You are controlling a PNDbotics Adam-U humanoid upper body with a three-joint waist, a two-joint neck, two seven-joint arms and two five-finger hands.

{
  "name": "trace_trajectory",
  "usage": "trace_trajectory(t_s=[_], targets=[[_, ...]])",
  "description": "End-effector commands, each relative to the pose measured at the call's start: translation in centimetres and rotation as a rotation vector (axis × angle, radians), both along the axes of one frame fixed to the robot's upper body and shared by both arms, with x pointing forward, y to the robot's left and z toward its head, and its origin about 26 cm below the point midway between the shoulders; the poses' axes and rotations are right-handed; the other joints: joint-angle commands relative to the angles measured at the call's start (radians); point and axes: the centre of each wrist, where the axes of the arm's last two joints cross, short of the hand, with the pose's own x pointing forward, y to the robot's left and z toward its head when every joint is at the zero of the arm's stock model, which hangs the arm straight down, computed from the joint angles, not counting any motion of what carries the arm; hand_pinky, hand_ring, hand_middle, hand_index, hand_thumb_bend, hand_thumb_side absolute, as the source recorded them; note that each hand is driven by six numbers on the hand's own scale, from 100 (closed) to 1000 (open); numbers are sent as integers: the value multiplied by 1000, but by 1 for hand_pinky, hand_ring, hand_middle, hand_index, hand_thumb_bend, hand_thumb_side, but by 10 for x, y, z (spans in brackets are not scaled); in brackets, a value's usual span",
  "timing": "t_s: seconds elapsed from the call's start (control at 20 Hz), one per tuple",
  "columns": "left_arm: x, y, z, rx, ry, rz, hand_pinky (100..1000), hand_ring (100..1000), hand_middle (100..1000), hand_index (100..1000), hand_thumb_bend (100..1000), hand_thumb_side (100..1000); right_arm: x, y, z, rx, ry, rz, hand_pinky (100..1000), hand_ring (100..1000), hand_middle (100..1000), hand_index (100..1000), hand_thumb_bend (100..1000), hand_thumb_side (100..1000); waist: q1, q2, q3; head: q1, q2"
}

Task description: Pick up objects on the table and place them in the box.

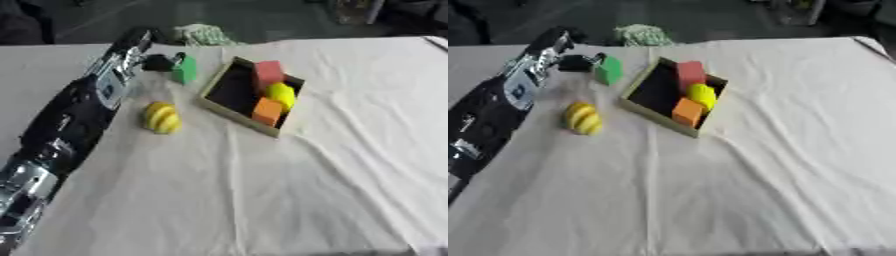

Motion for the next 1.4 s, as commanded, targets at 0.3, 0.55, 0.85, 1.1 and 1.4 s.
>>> trace_trajectory(t_s=[0.3, 0.55, 0.85, 1.1, 1.4], targets=[[3, 2, 4, -45, -48, 29, 744, 762, 731, 831, 437, 609, 0, 4, 10, 4, -31, 33, 734, 749, 761, 900, 100, 455, 1, 1, -17, 17, -22], [2, 3, -3, -83, -51, 41, 732, 751, 720, 818, 452, 614, 1, 6, 10, 11, -35, 43, 733, 748, 760, 900, 100, 449, 4, 14, -31, 37, -36], [1, 2, -8, -105, -68, 70, 703, 710, 665, 768, 317, 449, 1, 6, 11, 14, -34, 47, 733, 747, 759, 899, 100, 453, 17, 26, -39, 47, -44], [0, 1, -10, -136, -103, 76, 671, 647, 578, 685, 162, 240, 1, 6, 11, 15, -32, 43, 733, 746, 759, 898, 100, 453, 19, 26, -40, 44, -45], [-1, 1, 2, -160, -158, 33, 650, 600, 506, 607, 100, 133, 1, 5, 11, 13, -32, 38, 733, 746, 759, 897, 100, 454, 21, 24, -38, 44, -42]])
